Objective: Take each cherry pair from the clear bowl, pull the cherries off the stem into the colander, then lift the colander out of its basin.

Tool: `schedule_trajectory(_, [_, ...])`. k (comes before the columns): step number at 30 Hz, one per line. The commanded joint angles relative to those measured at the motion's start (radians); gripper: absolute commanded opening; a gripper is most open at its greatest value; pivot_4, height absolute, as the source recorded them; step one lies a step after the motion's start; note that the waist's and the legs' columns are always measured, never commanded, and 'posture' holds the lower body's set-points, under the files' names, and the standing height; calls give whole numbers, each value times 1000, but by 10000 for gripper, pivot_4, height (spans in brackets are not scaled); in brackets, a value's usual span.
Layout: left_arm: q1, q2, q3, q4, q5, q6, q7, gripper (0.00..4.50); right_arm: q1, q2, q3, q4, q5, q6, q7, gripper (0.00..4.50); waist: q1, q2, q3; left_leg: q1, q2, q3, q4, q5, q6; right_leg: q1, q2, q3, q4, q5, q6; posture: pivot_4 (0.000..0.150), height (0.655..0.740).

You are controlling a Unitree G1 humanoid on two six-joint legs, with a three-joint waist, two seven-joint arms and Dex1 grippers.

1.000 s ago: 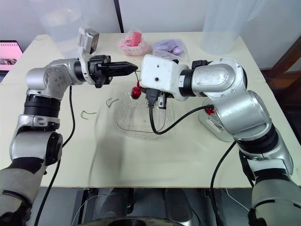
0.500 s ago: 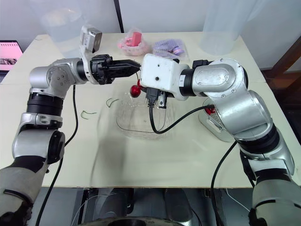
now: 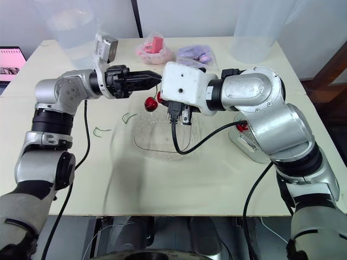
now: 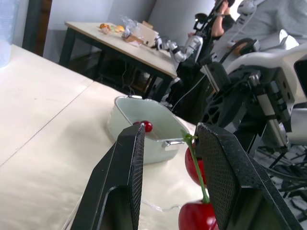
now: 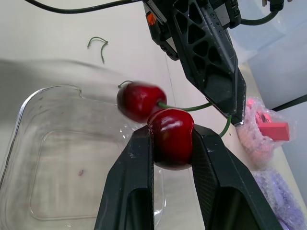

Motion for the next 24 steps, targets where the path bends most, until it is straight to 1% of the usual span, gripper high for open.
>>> schedule_trajectory(1, [-3, 6, 22, -29, -22, 7, -14, 18353, -27, -8, -11, -36, 2, -12, -13, 7078, 0, 0, 0, 0, 0, 0, 0, 0, 0, 0, 0, 0, 0, 0, 0, 1500, 7348])
schedule_trajectory(4, [-1, 4, 22, -32, -25, 11, -20, 10383, -28, -6, -10, -34, 2, -14, -18, 7078, 0, 0, 0, 0, 0, 0, 0, 0, 0, 0, 0, 0, 0, 0, 0, 1500, 7348])
schedule_trajectory(6, [0, 3, 20, -33, -26, 12, -25, 571, -29, -4, -10, -33, 2, -14, -20, 7078, 0, 0, 0, 0, 0, 0, 0, 0, 0, 0, 0, 0, 0, 0, 0, 1500, 7348])
schedule_trajectory(15, [-25, 1, 37, 5, -22, -12, -14, 571, -26, -5, -12, -30, 8, -10, -25, 7078, 0, 0, 0, 0, 0, 0, 0, 0, 0, 0, 0, 0, 0, 0, 0, 1500, 7348])
schedule_trajectory(17, [-31, 5, 34, 14, -12, -34, -17, 0, -18, -6, -25, -30, 17, 5, -29, 16360, 0, 0, 0, 0, 0, 0, 0, 0, 0, 0, 0, 0, 0, 0, 0, 1500, 7348])
schedule_trajectory(18, [-36, 9, 33, 19, -8, -45, -19, 0, -11, -10, -39, -34, 38, 23, -19, 19981, 0, 0, 0, 0, 0, 0, 0, 0, 0, 0, 0, 0, 0, 0, 0, 1500, 7348])
schedule_trajectory(21, [-49, 33, 18, 21, 18, -93, -41, 0, -16, 18, -159, -45, 194, 203, 9, 34251, 1, 0, 0, 0, 0, 0, 0, 0, 0, 0, 0, 0, 0, 0, 0, 1500, 7348])
schedule_trajectory(23, [-50, 48, 4, 8, 38, -127, -56, 0, -39, 54, -252, -8, 281, 325, -6, 43894, -1, 0, 0, 0, 0, 0, 0, 0, 0, 0, 0, 0, 0, 0, 0, 1500, 7348])
schedule_trajectory(24, [-49, 53, -3, 2, 53, -153, -58, 0, -45, 67, -284, 9, 309, 369, -18, 44557, -1, 0, 0, 0, 0, 0, 0, 0, 0, 0, 0, 0, 0, 0, 0, 1500, 7348])
